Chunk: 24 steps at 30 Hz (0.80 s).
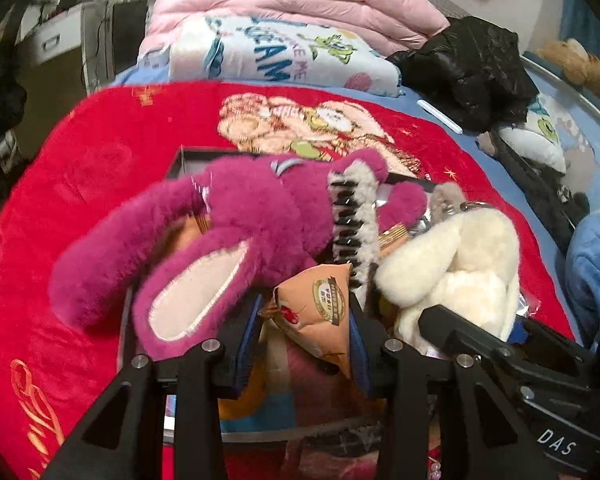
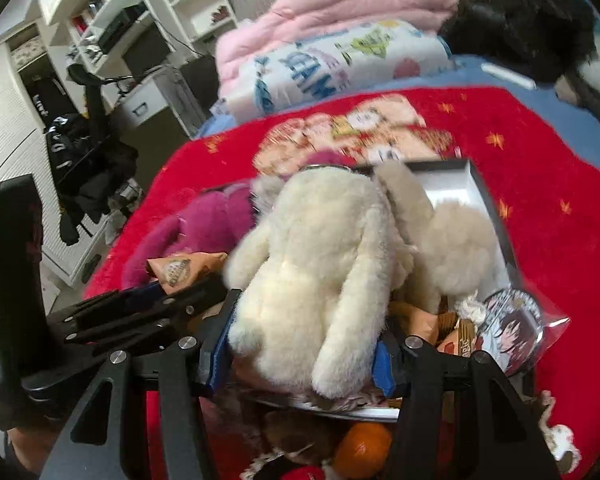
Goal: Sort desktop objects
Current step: 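Lower the snack packet and bunny into the box and open both tools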
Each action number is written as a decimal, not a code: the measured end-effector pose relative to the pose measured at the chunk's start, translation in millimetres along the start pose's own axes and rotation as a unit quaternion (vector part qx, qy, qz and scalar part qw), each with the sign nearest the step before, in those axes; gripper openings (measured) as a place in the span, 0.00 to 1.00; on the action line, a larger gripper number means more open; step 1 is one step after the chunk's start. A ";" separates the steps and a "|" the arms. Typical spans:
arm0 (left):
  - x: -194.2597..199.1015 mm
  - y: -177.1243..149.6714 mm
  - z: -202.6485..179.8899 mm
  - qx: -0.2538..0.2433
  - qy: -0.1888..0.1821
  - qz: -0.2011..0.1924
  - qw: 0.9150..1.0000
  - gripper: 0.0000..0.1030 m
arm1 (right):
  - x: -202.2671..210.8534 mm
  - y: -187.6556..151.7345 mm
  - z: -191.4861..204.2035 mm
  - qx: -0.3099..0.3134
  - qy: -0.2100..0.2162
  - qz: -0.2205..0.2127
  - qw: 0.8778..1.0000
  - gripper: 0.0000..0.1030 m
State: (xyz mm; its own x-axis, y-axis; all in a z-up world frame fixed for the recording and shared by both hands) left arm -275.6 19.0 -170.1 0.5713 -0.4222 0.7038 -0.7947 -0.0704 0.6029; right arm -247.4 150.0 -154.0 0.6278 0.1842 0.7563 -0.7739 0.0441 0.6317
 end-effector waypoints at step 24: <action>-5.8 -7.3 3.7 -0.045 0.041 -0.009 0.998 0.41 | -17.4 -13.1 -5.6 -0.003 -0.008 0.016 1.000 0.58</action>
State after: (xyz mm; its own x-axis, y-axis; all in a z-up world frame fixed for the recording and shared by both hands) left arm -273.8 18.6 -180.0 0.6030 -0.3467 0.7184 -0.7646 0.0055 0.6444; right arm -248.7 151.8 -176.4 0.6035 0.1705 0.7789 -0.7944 0.0443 0.6058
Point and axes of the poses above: each gripper's, at about its wrist camera, not at the fingertips, and x roughly against the way its jaws point, z to its left, y to its top, the point moved 6 cm from there along -x, roughly the way its jaws point, and after that the axes turned 13 degrees about -y, right-handed, at the moved point
